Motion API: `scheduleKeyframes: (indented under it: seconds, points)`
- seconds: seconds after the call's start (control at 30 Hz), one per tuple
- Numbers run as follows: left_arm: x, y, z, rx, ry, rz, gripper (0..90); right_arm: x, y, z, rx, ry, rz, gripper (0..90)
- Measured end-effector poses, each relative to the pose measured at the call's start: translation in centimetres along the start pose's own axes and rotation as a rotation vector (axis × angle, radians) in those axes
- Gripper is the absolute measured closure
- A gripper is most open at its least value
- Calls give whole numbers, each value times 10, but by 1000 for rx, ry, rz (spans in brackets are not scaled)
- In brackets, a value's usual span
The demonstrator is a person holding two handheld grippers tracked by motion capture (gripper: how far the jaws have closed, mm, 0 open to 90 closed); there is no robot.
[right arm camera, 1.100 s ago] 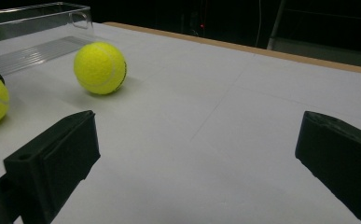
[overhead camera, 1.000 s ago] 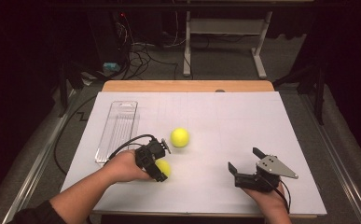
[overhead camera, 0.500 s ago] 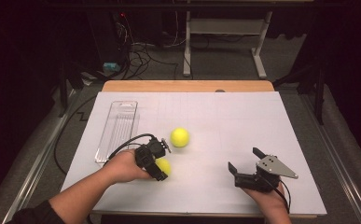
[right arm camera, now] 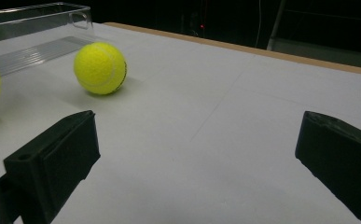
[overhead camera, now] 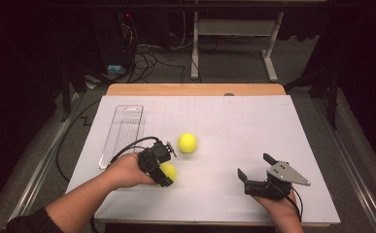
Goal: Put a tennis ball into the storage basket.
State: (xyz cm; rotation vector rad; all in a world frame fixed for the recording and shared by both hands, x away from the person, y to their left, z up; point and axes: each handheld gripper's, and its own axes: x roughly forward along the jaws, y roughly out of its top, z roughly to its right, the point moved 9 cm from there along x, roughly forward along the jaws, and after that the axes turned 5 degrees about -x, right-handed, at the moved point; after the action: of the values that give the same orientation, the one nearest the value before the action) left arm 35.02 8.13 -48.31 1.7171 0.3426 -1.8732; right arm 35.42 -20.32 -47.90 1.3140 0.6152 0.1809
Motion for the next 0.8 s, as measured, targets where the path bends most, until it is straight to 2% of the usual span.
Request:
scheduleKeyframes:
  seconds: [0.07, 0.2, 0.57, 0.8]
  points:
    - [-2, 0, 1, 2, -10, 0, 268, 0, 0, 0, 0, 2, -1, 0]
    - [-8, 1, 1, 14, 5, -11, 268, 0, 0, 0, 0, 2, 0, 0]
    - [-24, 2, -1, 4, -8, -5, 268, 0, 0, -1, 0, 2, -1, 0]
    - [-34, 2, -3, 6, -1, -6, 268, 0, 0, -1, 0, 2, -1, 0]
